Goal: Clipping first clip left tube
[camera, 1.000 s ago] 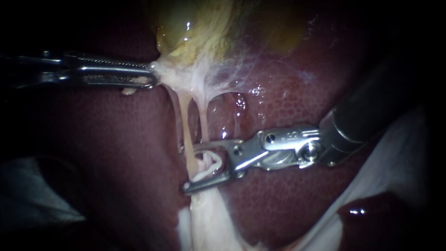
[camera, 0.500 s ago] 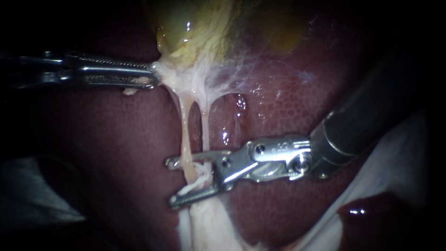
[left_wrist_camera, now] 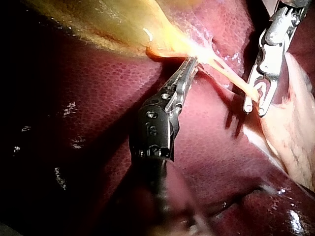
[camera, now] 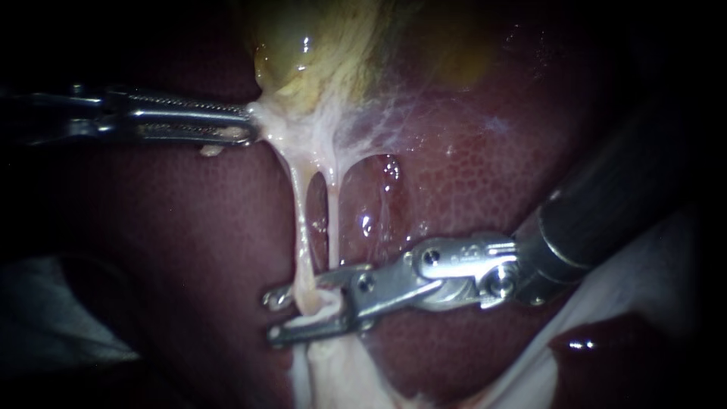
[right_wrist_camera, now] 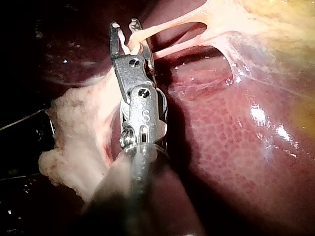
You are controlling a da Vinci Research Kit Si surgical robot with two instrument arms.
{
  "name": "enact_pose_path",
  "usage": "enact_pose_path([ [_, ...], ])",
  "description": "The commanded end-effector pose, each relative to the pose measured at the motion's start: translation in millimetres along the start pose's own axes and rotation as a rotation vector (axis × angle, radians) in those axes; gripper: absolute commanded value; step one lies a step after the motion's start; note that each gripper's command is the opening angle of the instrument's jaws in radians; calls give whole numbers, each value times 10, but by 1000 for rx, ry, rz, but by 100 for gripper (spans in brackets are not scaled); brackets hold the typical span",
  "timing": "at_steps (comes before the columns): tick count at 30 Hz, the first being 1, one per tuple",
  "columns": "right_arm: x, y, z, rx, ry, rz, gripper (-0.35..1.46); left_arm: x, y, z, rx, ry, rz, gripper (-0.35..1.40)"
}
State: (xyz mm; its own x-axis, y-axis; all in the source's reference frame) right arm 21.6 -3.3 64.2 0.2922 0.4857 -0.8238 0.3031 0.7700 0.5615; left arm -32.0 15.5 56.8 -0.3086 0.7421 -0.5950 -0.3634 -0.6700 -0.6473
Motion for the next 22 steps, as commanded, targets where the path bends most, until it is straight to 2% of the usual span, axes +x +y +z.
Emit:
enact_pose_path([
  [1,0,0,-1,0,-2,6,-20,0,0,0,0,0,0,-35],
  [3,1,0,-2,0,-8,8,-35,0,0,0,0,0,0,-35],
  [6,5,2,-6,1,-27,66,-35,0,0,0,0,0,0,-35],
  [8,9,3,-10,2,-25,97,-35,0,0,0,-1,0,0,-35],
  [22,7,5,-11,6,-36,127,-35,0,-2,1,-1,0,0,-35],
])
